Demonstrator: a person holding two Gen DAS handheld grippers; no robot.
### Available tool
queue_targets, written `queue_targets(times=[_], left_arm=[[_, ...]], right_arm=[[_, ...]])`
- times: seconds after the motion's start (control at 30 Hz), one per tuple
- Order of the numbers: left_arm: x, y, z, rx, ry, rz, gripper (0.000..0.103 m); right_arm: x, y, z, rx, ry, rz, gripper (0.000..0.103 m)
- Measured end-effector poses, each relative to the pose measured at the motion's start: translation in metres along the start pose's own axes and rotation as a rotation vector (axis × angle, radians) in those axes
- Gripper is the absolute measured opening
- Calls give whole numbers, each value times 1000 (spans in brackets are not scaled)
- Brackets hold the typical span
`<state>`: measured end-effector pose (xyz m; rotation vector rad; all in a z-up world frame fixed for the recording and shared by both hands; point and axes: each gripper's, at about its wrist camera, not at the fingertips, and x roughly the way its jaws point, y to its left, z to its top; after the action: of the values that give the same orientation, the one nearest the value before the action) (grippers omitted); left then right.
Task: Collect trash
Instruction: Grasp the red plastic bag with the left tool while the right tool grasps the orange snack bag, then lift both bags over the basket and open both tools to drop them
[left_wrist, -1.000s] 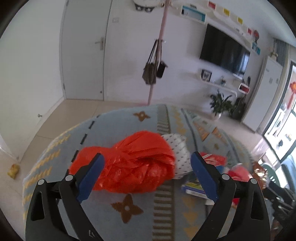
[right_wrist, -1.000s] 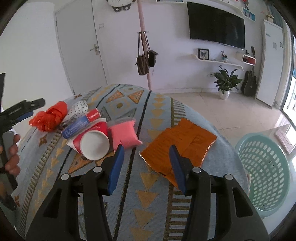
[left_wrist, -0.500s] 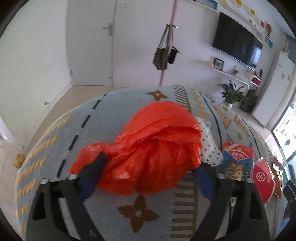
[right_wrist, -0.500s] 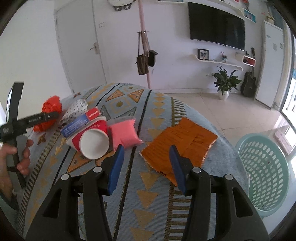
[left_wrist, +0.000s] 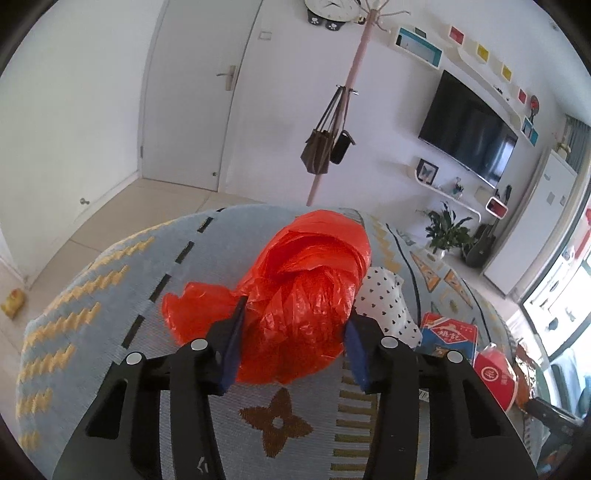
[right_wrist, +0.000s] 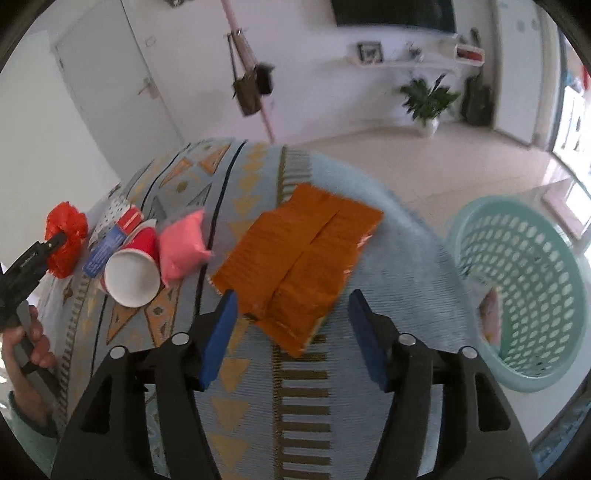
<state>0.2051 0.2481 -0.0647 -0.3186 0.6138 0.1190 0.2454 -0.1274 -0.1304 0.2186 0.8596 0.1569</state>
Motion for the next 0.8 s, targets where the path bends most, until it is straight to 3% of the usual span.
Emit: queue_targets(times=[0.47,0.53,0.6,0.63,0.8], left_arm=[[-4,-3,1,16,-9,-13,44],[-7,-4,2,19,-16,-11,43],[-9,-5,3,21,-25,-6,43],[-11,-6,3,22,-35,3,42],[-19,-4,6,5,-82,44,40]], right_arm=[[39,24,34,-53,17,-115,64],[43,28,36,-83,15,-148,56],[42,35,34,-119,0,-174,38],[40,39,33,-133,-5,-158,34],[34,53,27,-196,-52,-178,22]])
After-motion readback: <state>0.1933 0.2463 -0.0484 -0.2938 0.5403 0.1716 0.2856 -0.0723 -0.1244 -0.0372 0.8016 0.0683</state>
